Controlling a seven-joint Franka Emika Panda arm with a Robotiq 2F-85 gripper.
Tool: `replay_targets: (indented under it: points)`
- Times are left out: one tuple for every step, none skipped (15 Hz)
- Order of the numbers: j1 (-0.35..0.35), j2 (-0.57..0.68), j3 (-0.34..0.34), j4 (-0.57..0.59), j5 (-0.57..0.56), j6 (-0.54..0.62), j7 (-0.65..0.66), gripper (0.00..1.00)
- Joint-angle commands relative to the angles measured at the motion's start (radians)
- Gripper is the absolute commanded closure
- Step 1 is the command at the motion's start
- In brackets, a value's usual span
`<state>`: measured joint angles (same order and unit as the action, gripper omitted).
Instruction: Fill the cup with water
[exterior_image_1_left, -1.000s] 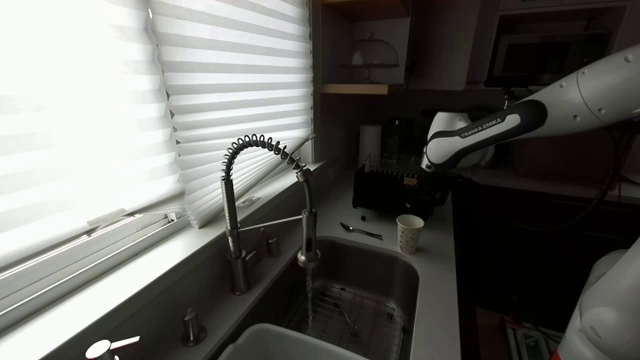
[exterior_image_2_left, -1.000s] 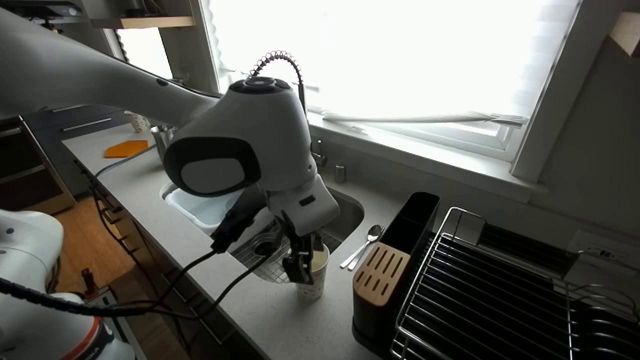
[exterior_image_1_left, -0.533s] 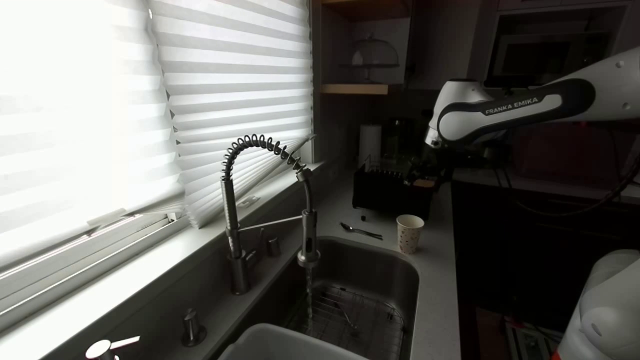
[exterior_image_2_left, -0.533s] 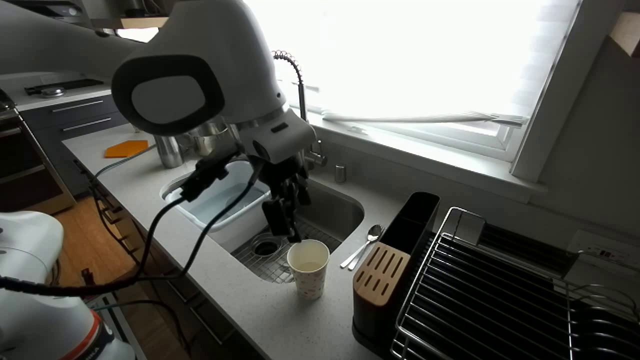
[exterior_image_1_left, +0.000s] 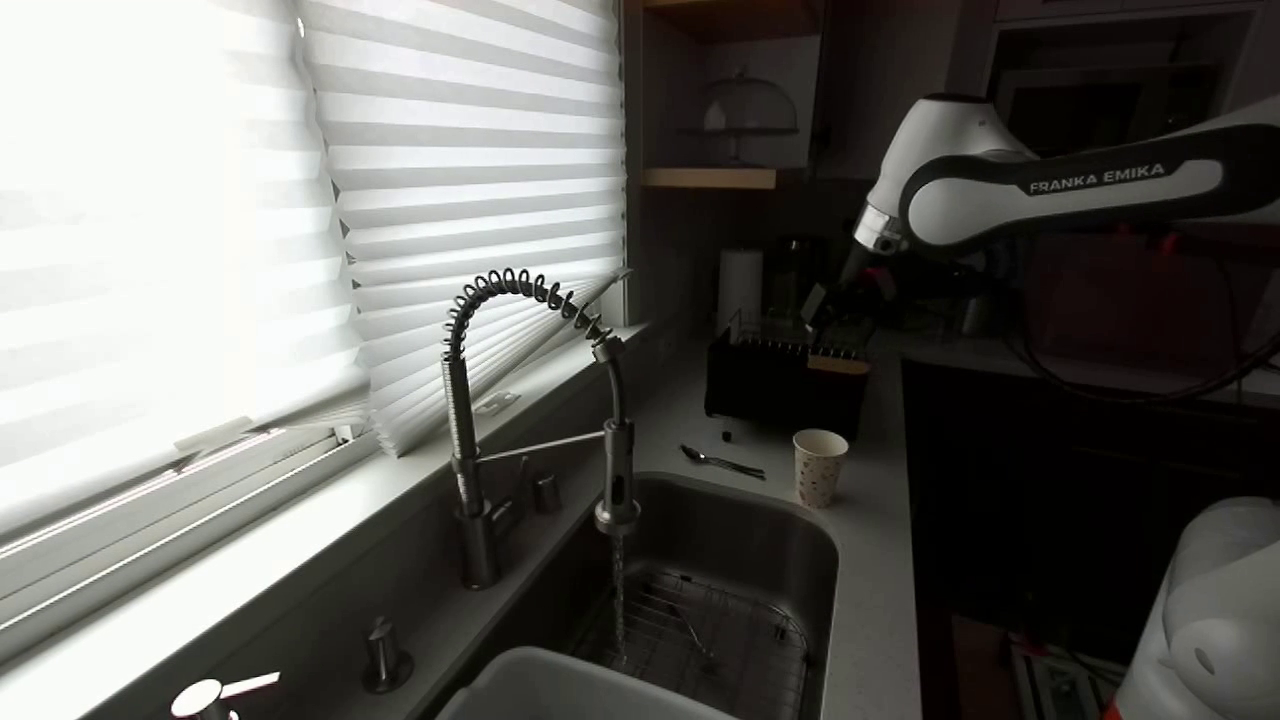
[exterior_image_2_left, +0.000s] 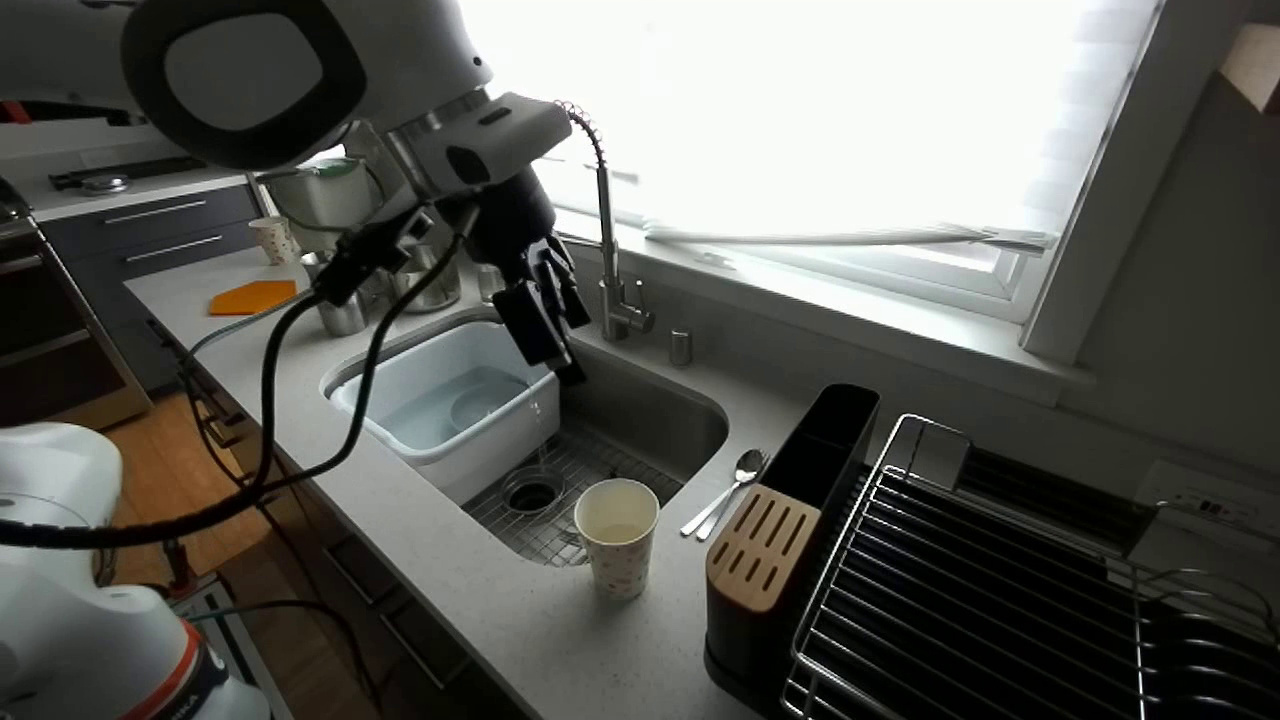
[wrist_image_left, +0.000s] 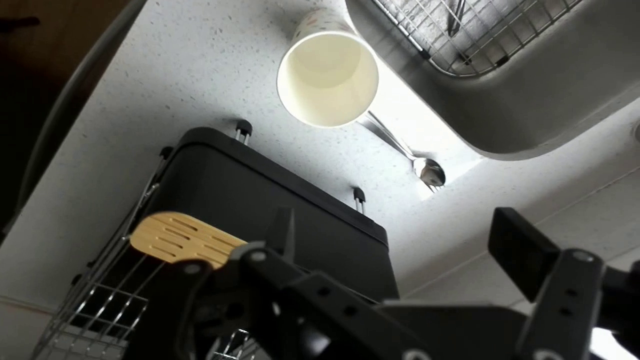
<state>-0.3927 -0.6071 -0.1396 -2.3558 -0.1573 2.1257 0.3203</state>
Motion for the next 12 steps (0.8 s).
replay_targets:
  points:
    - [0.049, -0.056, 0.014, -0.003, 0.001, -0.040, -0.060, 0.00]
    - [0.065, -0.063, 0.016, -0.006, 0.006, -0.036, -0.079, 0.00]
    - [0.082, -0.076, 0.020, -0.003, 0.013, -0.043, -0.096, 0.00]
    - [0.101, -0.084, 0.021, -0.008, 0.021, -0.036, -0.119, 0.00]
    - [0.118, -0.092, 0.024, -0.008, 0.025, -0.037, -0.138, 0.00]
    - [0.135, -0.100, 0.025, -0.011, 0.031, -0.035, -0.156, 0.00]
    - [0.105, -0.070, 0.030, 0.003, 0.007, -0.013, -0.112, 0.00]
    - [0.113, -0.074, 0.033, 0.003, 0.008, -0.013, -0.112, 0.00]
    - [0.113, -0.074, 0.033, 0.003, 0.007, -0.013, -0.112, 0.00]
    - [0.111, -0.074, 0.033, 0.003, 0.007, -0.013, -0.112, 0.00]
    - [0.110, -0.073, 0.031, 0.003, 0.007, -0.013, -0.112, 0.00]
    - [0.110, -0.072, 0.031, 0.003, 0.007, -0.013, -0.112, 0.00]
